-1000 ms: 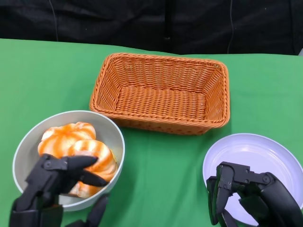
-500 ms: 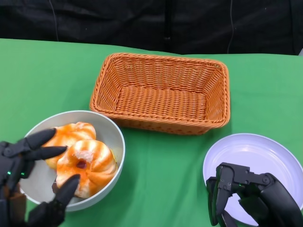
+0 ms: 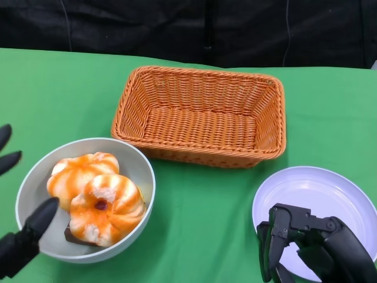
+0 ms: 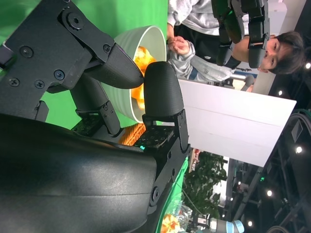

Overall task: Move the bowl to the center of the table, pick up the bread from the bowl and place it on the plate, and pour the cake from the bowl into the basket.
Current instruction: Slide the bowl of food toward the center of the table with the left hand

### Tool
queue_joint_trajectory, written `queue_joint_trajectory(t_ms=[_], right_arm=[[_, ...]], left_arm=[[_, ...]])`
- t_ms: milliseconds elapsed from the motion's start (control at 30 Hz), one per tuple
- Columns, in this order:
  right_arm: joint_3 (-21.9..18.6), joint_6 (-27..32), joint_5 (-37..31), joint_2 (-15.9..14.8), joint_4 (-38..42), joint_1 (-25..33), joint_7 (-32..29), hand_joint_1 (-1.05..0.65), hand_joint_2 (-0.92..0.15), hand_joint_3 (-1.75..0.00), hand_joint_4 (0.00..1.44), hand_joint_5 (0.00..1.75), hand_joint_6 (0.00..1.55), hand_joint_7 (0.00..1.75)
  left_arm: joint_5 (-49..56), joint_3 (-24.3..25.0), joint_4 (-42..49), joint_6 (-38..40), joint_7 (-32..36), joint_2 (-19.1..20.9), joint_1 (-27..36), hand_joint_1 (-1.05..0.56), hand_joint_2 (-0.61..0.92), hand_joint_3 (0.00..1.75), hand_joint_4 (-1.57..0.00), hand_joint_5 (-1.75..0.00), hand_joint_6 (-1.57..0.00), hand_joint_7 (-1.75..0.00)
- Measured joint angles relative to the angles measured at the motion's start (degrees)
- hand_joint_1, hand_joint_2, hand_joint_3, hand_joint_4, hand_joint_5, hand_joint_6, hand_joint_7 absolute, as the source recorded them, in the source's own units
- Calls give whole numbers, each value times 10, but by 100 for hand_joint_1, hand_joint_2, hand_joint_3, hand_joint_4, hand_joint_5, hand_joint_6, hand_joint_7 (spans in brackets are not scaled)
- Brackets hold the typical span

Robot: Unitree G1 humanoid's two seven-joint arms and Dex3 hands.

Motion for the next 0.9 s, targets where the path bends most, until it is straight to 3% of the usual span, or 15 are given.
queue_joint_trajectory(t_ms=[200, 300, 533, 900], right_arm=[[-1, 0, 0, 0, 0, 0, 0, -36, -18, -168, 85, 175, 75, 160], [-1, 0, 0, -1, 0, 0, 0, -38, -18, -167, 85, 175, 75, 160], [-1, 0, 0, -3, -3, 3, 0, -39, -19, -166, 86, 175, 75, 160], [-1, 3, 1, -6, -3, 5, 0, -38, -20, -164, 85, 175, 74, 160]], left_arm=[[11, 12, -10, 61, 0, 20, -12, -62, 92, 42, 0, -46, -6, -29], [13, 17, -9, 96, 0, 32, -16, -70, 92, 59, 0, -40, -5, -24], [-48, 32, 15, 146, -14, 43, -33, -82, 92, 78, -1, -39, -10, -16], [-80, 46, 86, 191, -16, 56, -69, -80, 92, 82, 0, -28, -10, -8]])
